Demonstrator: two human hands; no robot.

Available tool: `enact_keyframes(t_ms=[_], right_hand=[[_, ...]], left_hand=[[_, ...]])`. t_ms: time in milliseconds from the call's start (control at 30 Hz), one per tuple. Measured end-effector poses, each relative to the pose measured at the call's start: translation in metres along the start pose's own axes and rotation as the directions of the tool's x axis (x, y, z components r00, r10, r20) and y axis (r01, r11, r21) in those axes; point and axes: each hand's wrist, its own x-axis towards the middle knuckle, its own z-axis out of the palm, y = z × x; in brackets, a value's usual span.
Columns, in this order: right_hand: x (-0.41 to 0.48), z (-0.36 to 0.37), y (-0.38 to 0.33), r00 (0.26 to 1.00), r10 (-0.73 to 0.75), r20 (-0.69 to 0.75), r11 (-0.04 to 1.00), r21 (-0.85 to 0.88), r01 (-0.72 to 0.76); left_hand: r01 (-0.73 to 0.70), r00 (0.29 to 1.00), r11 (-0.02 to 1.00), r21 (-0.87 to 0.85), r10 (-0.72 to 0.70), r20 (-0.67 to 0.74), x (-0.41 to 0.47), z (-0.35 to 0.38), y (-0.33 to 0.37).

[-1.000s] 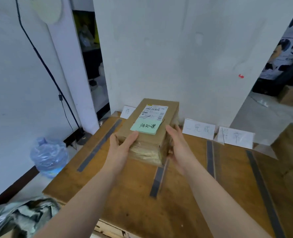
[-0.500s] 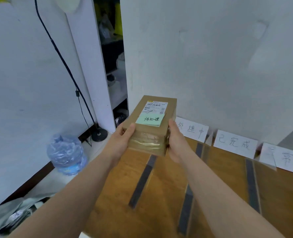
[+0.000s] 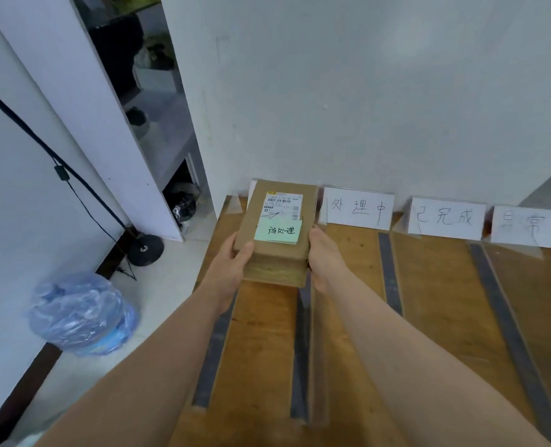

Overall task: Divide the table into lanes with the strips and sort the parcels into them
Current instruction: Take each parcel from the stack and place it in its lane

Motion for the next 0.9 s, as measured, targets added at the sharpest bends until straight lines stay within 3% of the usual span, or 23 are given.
enact_keyframes(t_ms=[333, 900], right_hand=[[0.048, 0.019, 0.036, 0.989, 0.056, -0.134, 0.998, 0.021, -0.054], [0.05, 0.026, 0.035, 0.971, 0.094, -0.221, 0.994, -0.04, -0.106]], left_hand=[[0.131, 0.987, 0.991, 0.032, -0.133, 0.091, 0.06, -0.015, -0.044], [0.16, 0.987, 0.981, 0.11, -0.162, 0.002, 0.064, -0.004, -0.051]])
